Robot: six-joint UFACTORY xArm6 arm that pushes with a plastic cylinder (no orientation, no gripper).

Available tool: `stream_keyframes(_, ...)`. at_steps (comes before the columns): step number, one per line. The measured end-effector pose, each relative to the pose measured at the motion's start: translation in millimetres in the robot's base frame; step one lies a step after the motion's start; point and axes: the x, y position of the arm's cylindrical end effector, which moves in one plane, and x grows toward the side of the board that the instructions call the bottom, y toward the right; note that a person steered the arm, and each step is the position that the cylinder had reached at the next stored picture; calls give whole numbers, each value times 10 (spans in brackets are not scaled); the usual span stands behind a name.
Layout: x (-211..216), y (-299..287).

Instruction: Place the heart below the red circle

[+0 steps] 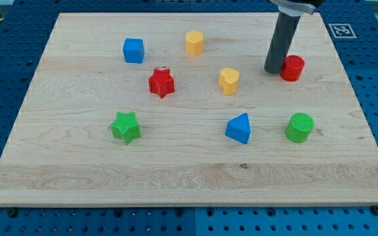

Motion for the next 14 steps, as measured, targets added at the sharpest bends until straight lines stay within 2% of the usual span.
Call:
stream_keyframes(2,6,-1320)
stream_keyframes(3,254,-1522)
stream_keyframes(5,358,-1437)
stream_keyframes(7,322,-605)
stream_keyframes(12,470,18)
stream_keyframes(13,598,-271)
stream_keyframes(14,987,-830)
